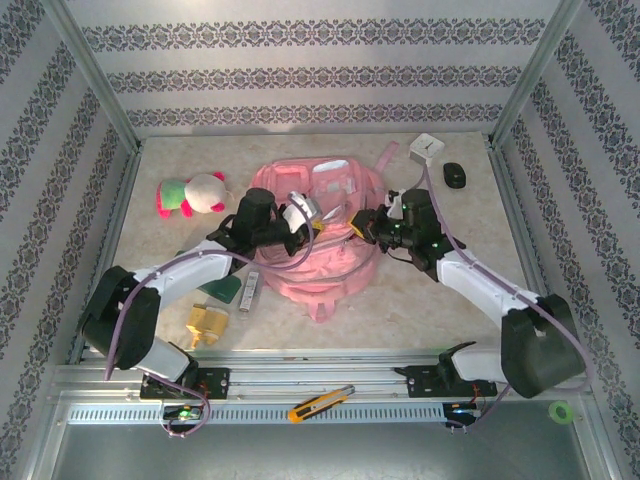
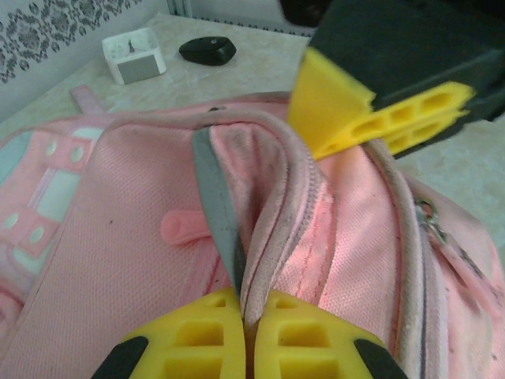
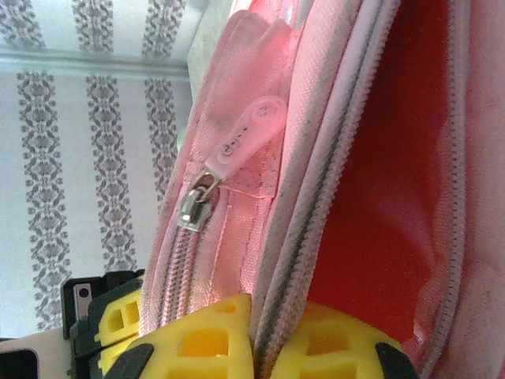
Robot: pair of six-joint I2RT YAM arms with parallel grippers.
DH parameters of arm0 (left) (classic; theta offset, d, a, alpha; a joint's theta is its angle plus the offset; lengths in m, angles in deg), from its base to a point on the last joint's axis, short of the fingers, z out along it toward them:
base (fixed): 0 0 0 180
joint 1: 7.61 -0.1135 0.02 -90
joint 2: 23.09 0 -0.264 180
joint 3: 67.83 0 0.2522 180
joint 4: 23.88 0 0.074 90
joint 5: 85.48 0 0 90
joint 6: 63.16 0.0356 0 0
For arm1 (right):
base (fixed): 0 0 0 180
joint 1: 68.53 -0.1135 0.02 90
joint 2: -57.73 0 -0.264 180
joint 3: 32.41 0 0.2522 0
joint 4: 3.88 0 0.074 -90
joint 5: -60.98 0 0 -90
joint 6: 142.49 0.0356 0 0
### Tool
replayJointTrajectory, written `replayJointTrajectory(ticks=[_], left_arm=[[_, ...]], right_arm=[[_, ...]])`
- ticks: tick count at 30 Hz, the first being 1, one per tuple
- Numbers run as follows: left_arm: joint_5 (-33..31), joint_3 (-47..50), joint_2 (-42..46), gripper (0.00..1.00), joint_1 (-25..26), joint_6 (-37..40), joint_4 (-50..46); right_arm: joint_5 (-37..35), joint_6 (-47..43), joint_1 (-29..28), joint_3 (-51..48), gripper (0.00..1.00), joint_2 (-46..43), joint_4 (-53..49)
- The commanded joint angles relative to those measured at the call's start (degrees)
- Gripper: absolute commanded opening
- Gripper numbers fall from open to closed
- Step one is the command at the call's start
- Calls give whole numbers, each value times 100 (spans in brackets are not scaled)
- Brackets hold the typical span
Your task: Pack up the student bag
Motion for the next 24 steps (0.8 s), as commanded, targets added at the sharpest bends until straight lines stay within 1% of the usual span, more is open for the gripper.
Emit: replayJointTrajectory(ticks=[1, 3, 6, 7, 8, 10, 13, 15, 17, 19, 21, 24], left_arm=[[-779, -688, -315, 0, -298, 66, 120], [-809, -839, -381, 5, -301, 29, -51], [-771, -866, -172, 23, -303, -277, -366], [-762, -875, -30, 30, -306, -446, -591], [-797, -869, 145, 34, -295, -747, -824], [-999, -877, 456, 36, -246, -1382, -1384], [-1475, -812, 929, 38, 11, -2220, -2482], [-1538, -533, 1296, 41, 188, -2757, -2822], [-1626, -226, 1623, 43, 359, -3497, -2877], [-1777, -39, 1788, 45, 553, -4059, -2863], [-1927, 27, 1784, 46, 760, -4318, -2825], [-2127, -48, 1525, 46, 960, -4446, -2788]], right_arm=[[-733, 168, -447, -194, 0, -490, 324], [-1093, 257, -644, -285, 0, -479, 513], [-1570, 458, -888, -303, 0, -361, 898], [-1723, 485, -972, -236, 0, -322, 942], [-1854, 484, -1057, -150, 0, -280, 955], [-2062, 488, -1184, 5, 0, -187, 945], [-2231, 537, -1310, 196, 0, -51, 961], [-2273, 546, -1380, 285, 0, 40, 964], [-2341, 570, -1450, 329, 0, 126, 971], [-2363, 623, -1500, 353, 0, 190, 1010], [-2374, 646, -1548, 366, 0, 235, 1029], [-2389, 650, -1599, 384, 0, 263, 1032]])
